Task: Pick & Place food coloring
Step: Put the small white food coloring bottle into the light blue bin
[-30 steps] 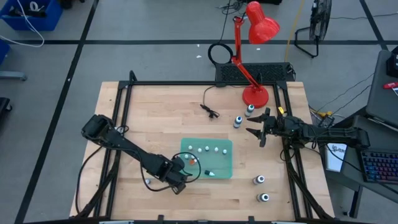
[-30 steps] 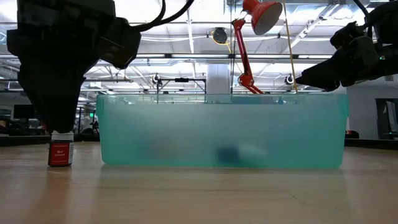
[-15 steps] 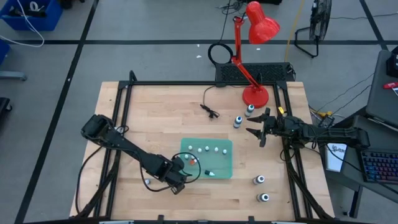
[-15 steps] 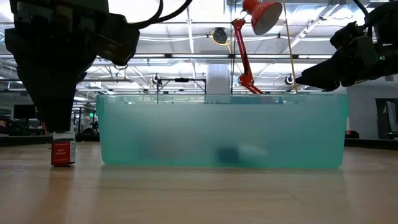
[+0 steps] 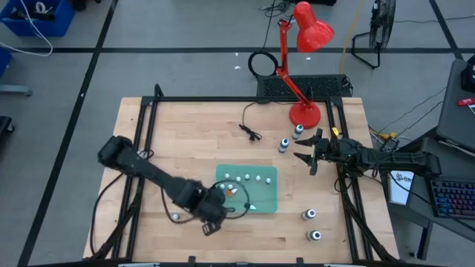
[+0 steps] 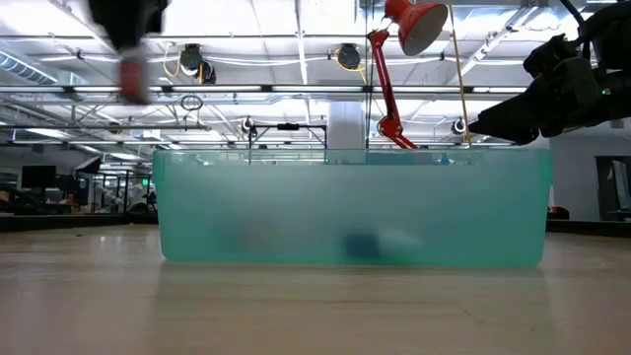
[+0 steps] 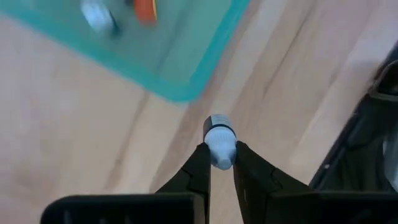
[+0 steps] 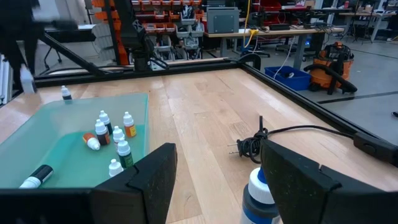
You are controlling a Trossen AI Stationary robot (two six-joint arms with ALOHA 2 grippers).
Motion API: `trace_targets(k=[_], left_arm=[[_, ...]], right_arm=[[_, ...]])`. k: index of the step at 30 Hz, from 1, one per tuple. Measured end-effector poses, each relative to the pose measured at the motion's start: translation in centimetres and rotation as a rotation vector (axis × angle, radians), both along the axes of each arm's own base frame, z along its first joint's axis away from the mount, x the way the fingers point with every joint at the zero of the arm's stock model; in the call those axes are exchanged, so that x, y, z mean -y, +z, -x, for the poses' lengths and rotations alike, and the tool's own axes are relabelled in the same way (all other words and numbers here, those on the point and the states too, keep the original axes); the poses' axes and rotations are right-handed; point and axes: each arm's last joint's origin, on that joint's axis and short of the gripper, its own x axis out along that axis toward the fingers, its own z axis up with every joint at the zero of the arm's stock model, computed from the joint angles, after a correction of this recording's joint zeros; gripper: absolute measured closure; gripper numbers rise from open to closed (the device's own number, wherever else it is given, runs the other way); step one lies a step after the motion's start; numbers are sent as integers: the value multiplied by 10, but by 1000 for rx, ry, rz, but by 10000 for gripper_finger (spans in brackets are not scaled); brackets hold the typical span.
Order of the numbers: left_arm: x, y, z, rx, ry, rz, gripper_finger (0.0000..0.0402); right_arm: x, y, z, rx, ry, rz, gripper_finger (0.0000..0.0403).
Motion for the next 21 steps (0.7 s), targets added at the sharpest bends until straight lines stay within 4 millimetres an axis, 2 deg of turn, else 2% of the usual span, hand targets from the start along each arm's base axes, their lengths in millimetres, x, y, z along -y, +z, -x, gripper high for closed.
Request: trace_targets(k=[5, 9, 15, 21], left_arm=[[-37, 35, -25, 126, -86, -72, 356], [-69, 37, -47, 149, -167, -128, 356], [-98, 4, -82, 73, -296, -185, 356], [-99, -45, -104, -15, -380, -175, 356]], right_arm=[[0, 0, 0, 0, 0, 0, 181], [0, 0, 0, 1, 0, 0, 181], [0, 0, 0, 0, 0, 0, 181], [0, 0, 0, 0, 0, 0, 181]])
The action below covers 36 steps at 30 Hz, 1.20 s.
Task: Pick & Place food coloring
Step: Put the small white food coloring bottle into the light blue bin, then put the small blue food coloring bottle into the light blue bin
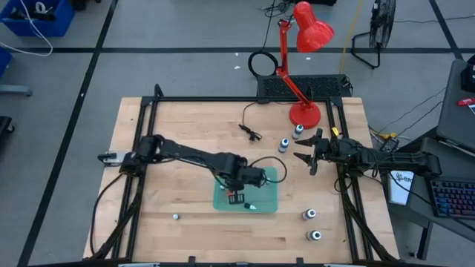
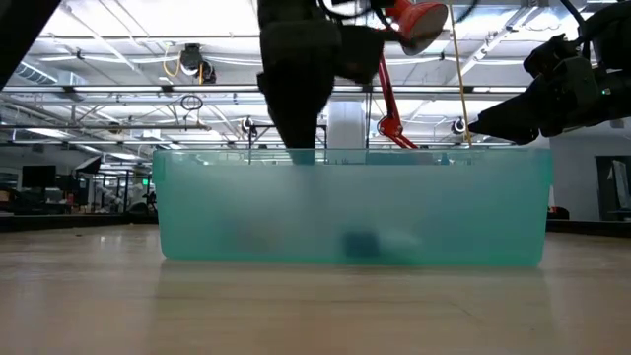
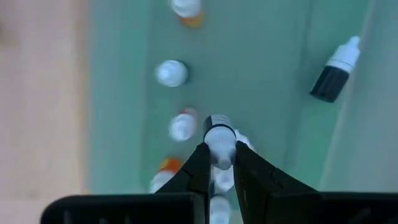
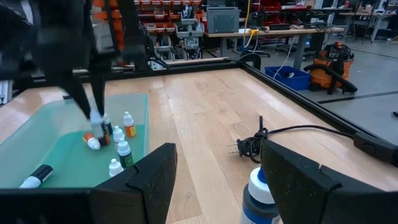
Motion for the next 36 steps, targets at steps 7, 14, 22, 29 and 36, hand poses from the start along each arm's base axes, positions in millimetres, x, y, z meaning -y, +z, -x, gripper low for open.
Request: trace_targets(k=[7, 14, 22, 29, 36], left_arm=[[6, -29, -9, -55, -24, 73, 356], [7, -35, -11, -61, -23, 97, 356], [7, -36, -14, -35, -27, 103, 260], [6, 0, 7, -80, 108, 116, 216], [50, 50, 59, -120, 285, -8, 212]], right_arm=[[0, 0, 0, 0, 0, 0, 181], [0, 0, 0, 1, 0, 0, 181], [0, 0, 0, 0, 0, 0, 181], [0, 0, 0, 1, 0, 0, 181], [0, 0, 0, 1, 0, 0, 181]])
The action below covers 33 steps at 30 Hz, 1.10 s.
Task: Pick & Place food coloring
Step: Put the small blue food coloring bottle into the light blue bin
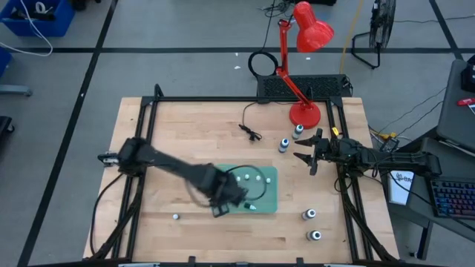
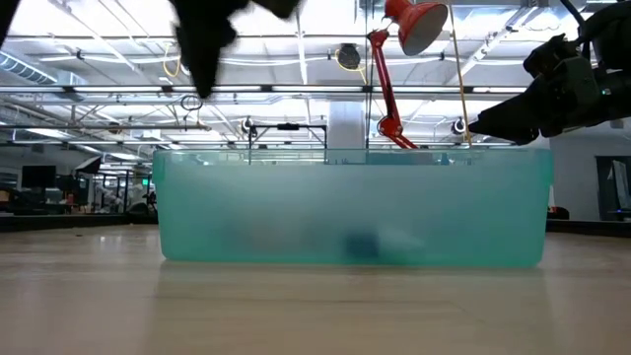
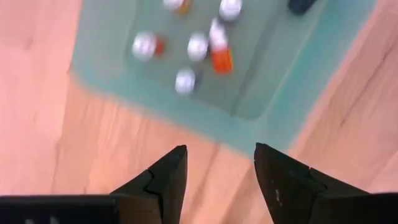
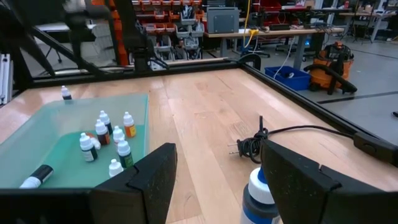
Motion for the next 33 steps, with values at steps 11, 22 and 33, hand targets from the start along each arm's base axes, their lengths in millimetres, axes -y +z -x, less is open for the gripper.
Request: trace_targets(k=[11, 22, 33], left_arm=[[77, 17, 73, 77, 389, -142, 211], [90, -33, 112, -139, 540, -120, 211], [66, -49, 152, -66, 628, 23, 211]], right_arm=[[0, 0, 0, 0, 0, 0, 181], [0, 0, 0, 0, 0, 0, 181], [0, 0, 0, 0, 0, 0, 181]])
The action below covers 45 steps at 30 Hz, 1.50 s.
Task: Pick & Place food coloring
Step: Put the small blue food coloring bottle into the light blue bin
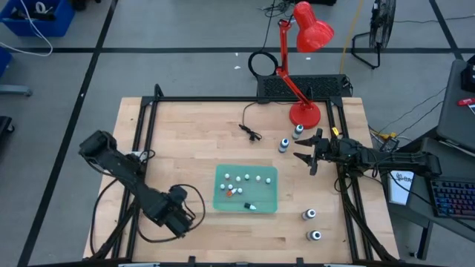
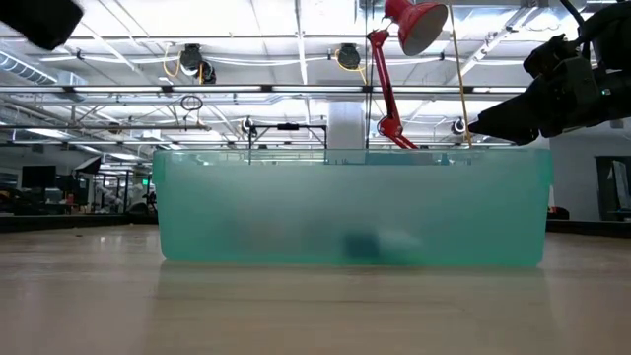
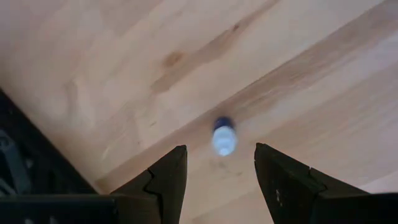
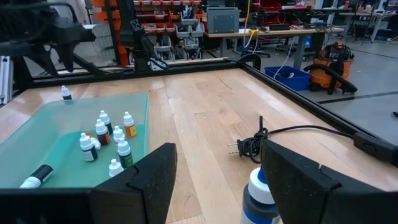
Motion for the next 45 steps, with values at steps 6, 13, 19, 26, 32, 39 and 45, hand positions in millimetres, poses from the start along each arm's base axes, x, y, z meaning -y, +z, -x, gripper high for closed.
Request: trace_targets(k=[6, 13, 19, 26, 32, 39, 45], left_arm=[[-2, -22, 7, 13, 8, 81, 211], [-2, -39, 7, 60, -2, 127, 211], [-4, -50, 11, 63, 14, 132, 211], [-6, -52, 13, 55, 12, 114, 211], [-6, -52, 13, 51, 14, 116, 212], [-6, -52, 13, 51, 14, 117, 301], [-5, -50, 11, 62, -7, 124, 348]], right_arm=[[0, 0, 0, 0, 0, 0, 181], [0, 0, 0, 0, 0, 0, 181], [0, 0, 0, 0, 0, 0, 181], [0, 0, 0, 0, 0, 0, 181], [0, 0, 0, 0, 0, 0, 181], [0, 0, 0, 0, 0, 0, 181], [0, 0, 0, -1, 0, 0, 181]])
